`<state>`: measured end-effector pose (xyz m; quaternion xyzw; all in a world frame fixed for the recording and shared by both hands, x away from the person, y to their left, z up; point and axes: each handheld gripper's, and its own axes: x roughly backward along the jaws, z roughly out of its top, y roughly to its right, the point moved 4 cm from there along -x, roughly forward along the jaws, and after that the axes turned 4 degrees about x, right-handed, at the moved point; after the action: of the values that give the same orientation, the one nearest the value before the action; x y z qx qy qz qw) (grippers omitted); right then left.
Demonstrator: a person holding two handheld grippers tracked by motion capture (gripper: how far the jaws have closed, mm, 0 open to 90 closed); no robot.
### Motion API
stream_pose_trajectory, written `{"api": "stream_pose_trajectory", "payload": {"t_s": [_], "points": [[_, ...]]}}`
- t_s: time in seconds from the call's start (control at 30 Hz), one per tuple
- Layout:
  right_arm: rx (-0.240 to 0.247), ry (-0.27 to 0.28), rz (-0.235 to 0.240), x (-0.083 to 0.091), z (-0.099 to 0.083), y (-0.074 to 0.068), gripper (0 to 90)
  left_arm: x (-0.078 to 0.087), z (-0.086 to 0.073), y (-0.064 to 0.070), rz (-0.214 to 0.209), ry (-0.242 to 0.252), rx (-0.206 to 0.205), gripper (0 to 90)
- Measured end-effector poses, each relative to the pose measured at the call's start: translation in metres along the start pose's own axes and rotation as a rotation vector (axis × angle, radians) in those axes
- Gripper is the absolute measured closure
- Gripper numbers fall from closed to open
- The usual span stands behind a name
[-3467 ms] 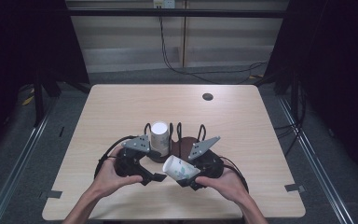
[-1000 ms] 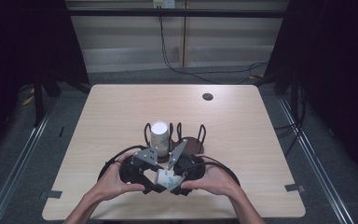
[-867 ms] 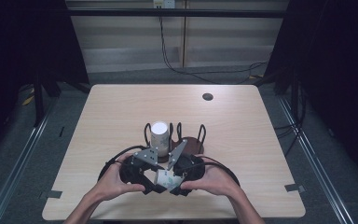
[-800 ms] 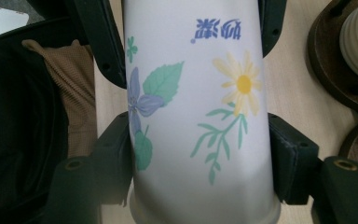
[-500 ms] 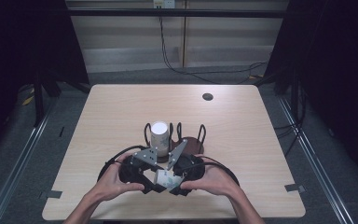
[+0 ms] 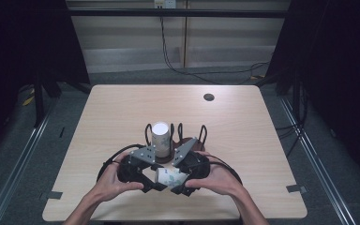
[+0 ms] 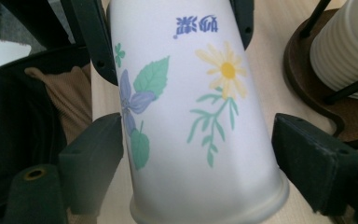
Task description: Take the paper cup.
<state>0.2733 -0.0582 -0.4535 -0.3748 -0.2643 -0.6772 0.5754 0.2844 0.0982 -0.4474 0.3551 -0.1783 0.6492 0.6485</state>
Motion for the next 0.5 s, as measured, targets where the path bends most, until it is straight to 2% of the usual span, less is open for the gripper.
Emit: {"api": "stream_pose_trajectory", "payload": {"t_s": [0.03, 0.33, 0.37, 0.5], "points": [[0.002, 0.008, -0.008, 0.001, 0.000, 0.001, 16.0, 0.001, 0.000, -0.001, 0.001, -0.002, -0.009, 37.5], [-0.051, 0.080, -0.020, 0.012, -0.006, 0.006, 13.7, 0.007, 0.000, -0.001, 0.006, 0.034, 0.011, 37.5], [-0.057, 0.087, -0.017, 0.013, -0.007, 0.006, 14.2, 0.008, 0.000, -0.002, 0.004, 0.035, 0.002, 37.4], [-0.069, 0.112, -0.022, 0.017, -0.008, 0.007, 14.1, 0.010, -0.001, -0.003, 0.007, 0.055, 0.019, 37.4]]}}
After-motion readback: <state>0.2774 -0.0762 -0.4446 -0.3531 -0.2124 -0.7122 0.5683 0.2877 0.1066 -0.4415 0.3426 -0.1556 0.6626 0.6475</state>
